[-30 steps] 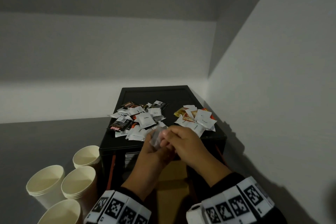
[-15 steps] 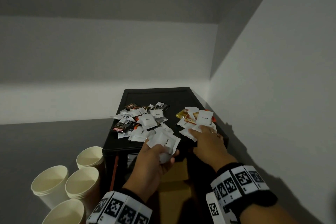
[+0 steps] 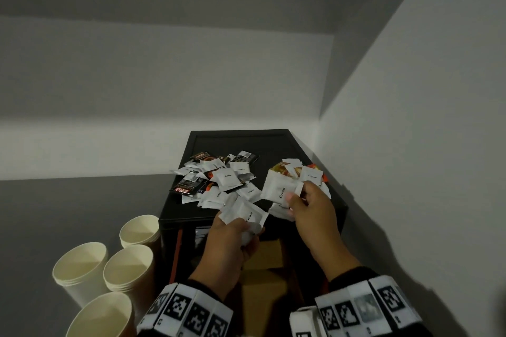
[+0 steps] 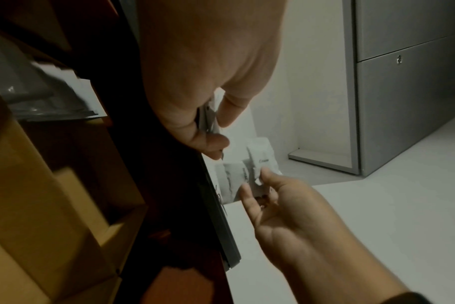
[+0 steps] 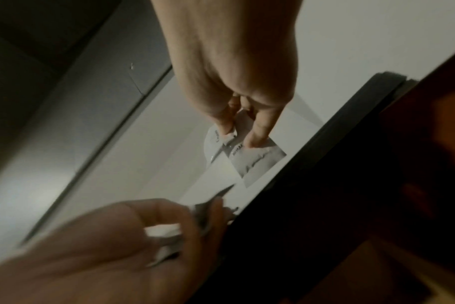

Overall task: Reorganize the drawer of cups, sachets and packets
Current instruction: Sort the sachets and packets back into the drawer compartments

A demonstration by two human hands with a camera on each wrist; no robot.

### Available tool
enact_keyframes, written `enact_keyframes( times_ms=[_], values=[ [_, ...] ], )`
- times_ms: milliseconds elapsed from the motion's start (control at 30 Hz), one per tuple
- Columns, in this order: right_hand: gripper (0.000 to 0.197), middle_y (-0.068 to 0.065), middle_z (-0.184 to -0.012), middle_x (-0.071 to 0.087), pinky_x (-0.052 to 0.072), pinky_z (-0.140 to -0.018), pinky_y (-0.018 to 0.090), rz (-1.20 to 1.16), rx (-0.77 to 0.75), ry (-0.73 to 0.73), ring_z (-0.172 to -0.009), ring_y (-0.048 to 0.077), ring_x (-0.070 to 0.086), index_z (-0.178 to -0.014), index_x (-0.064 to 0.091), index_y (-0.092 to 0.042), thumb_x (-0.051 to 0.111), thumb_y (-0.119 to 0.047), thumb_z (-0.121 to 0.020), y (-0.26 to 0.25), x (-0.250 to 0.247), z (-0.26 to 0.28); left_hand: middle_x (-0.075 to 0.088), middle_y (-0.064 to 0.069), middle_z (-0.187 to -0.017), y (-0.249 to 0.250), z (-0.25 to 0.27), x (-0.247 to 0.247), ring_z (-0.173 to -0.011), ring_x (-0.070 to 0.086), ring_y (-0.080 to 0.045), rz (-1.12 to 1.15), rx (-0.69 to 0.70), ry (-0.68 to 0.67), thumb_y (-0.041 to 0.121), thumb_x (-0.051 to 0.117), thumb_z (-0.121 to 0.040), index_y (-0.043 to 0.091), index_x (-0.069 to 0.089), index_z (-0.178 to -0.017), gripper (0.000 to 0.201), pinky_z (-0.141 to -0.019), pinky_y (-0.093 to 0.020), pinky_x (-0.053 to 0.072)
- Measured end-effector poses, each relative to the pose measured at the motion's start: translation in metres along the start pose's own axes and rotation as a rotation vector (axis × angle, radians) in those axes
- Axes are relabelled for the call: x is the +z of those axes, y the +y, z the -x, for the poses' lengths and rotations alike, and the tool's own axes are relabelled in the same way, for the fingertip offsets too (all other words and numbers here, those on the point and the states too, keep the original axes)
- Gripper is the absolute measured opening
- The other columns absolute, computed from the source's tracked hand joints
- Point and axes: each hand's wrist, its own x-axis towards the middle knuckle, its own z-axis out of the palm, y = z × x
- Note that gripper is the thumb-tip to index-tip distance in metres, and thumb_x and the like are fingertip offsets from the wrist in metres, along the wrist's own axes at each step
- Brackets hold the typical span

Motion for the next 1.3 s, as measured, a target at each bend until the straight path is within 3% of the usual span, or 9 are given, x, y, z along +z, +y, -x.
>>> enact_keyframes(
  times_ms=[100, 200, 300, 433, 567, 667, 867, 1033, 1300],
  values=[
    [0.014, -0.01, -0.101, 0.053, 0.046, -0.072, 0.018, 0.022, 0.021, -0.088, -0.094, 0.007, 0.053, -0.108, 0.048, -0.022, 0.052, -0.019, -0.094, -0.006, 0.008, 0.011, 0.058, -0.011, -0.098, 0.0, 0.003, 0.005, -0.076, 0.056, -0.019, -0.039, 0.061, -0.031, -0.009, 0.042, -0.088, 0.025, 0.043, -0.125, 0.05, -0.055, -0.024, 0.046],
    [0.008, -0.007, -0.098, 0.051, 0.033, -0.059, 0.011, 0.118, -0.026, -0.14, -0.082, 0.002, 0.049, -0.094, 0.047, -0.027, 0.054, -0.022, -0.093, -0.005, 0.014, 0.02, 0.059, -0.003, -0.097, -0.001, 0.008, 0.008, -0.083, 0.059, -0.018, -0.068, 0.128, -0.065, -0.007, 0.045, -0.088, 0.031, 0.048, -0.112, 0.045, -0.061, -0.027, 0.049],
    [0.009, -0.002, -0.111, 0.05, 0.035, -0.063, 0.01, 0.101, 0.016, -0.153, -0.083, -0.001, 0.047, -0.095, 0.051, -0.028, 0.057, -0.022, -0.092, -0.005, 0.016, 0.023, 0.059, -0.001, -0.095, 0.001, 0.011, 0.008, -0.086, 0.059, -0.019, -0.077, 0.166, -0.092, -0.005, 0.047, -0.089, 0.035, 0.05, -0.098, 0.04, -0.068, -0.03, 0.051],
    [0.031, 0.001, -0.128, 0.05, 0.048, -0.09, 0.029, 0.039, 0.128, -0.196, -0.108, 0.012, 0.052, -0.119, 0.059, -0.015, 0.059, -0.027, -0.09, 0.001, 0.017, 0.022, 0.063, -0.004, -0.091, 0.003, 0.01, 0.005, -0.084, 0.061, -0.021, -0.035, 0.16, -0.106, -0.006, 0.053, -0.086, 0.032, 0.054, -0.101, 0.041, -0.072, -0.032, 0.051],
    [0.014, -0.004, -0.117, 0.044, 0.035, -0.066, 0.01, 0.2, 0.011, -0.337, -0.087, 0.001, 0.046, -0.083, 0.06, -0.022, 0.052, -0.014, -0.093, -0.005, 0.01, 0.025, 0.067, -0.007, -0.096, -0.001, 0.011, -0.002, -0.079, 0.061, -0.018, -0.095, 0.163, -0.189, 0.01, 0.067, -0.081, 0.024, 0.057, -0.117, 0.04, -0.061, -0.026, 0.051],
    [0.009, -0.003, -0.113, 0.044, 0.033, -0.066, 0.008, 0.346, -0.097, -0.412, -0.088, 0.003, 0.045, -0.086, 0.058, -0.019, 0.054, -0.013, -0.091, -0.008, 0.009, 0.027, 0.063, -0.008, -0.088, -0.003, 0.012, -0.005, -0.068, 0.055, -0.015, -0.109, 0.147, -0.164, 0.009, 0.067, -0.08, 0.029, 0.057, -0.1, 0.03, -0.054, -0.023, 0.046],
    [0.027, -0.009, -0.109, 0.058, 0.046, -0.08, 0.02, -0.113, 0.036, -0.236, -0.098, 0.004, 0.054, -0.099, 0.057, -0.032, 0.061, -0.009, -0.087, -0.005, -0.001, 0.029, 0.063, -0.006, -0.092, 0.002, 0.007, -0.014, -0.079, 0.06, -0.017, 0.019, 0.092, -0.021, 0.007, 0.056, -0.089, 0.026, 0.055, -0.095, 0.02, -0.056, -0.023, 0.048],
    [0.027, -0.005, -0.099, 0.063, 0.05, -0.068, 0.02, -0.387, 0.149, -0.075, -0.092, 0.009, 0.061, -0.091, 0.057, -0.027, 0.055, -0.001, -0.09, 0.003, -0.012, 0.025, 0.061, -0.01, -0.091, 0.0, 0.007, -0.019, -0.082, 0.062, -0.021, 0.018, 0.024, -0.031, -0.001, 0.049, -0.09, 0.013, 0.056, -0.095, 0.016, -0.05, -0.02, 0.05],
    [0.015, -0.011, -0.084, 0.065, 0.047, -0.051, 0.01, -0.289, 0.086, -0.163, -0.072, 0.005, 0.063, -0.091, 0.056, -0.023, 0.059, -0.008, -0.089, -0.006, -0.012, 0.032, 0.065, -0.013, -0.1, -0.002, 0.01, -0.012, -0.084, 0.063, -0.026, -0.001, -0.088, -0.099, -0.002, 0.051, -0.089, 0.016, 0.056, -0.111, 0.029, -0.052, -0.026, 0.054]
  ],
)
